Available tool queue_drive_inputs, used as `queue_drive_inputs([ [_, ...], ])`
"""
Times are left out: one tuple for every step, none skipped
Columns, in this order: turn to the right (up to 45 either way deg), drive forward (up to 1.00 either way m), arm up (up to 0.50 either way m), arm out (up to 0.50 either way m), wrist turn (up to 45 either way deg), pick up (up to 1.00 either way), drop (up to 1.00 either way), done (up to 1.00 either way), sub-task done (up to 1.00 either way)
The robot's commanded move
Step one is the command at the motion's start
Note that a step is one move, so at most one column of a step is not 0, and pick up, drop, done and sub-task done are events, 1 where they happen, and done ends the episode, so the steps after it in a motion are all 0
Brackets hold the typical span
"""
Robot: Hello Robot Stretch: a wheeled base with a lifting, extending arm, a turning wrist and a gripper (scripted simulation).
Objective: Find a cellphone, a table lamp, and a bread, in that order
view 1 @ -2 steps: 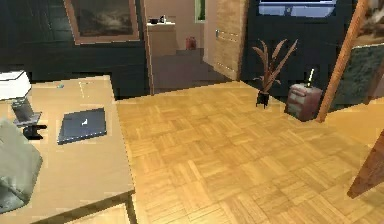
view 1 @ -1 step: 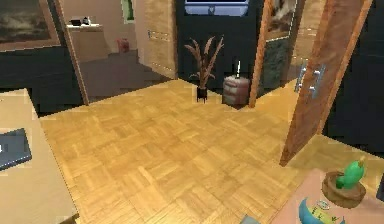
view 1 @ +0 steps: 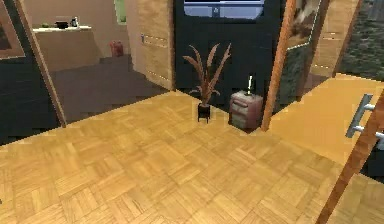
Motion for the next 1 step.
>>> queue_drive_inputs([
  [-18.0,0.0,0.0,0.0,0.0,0.0,0.0,0.0,0.0],
])
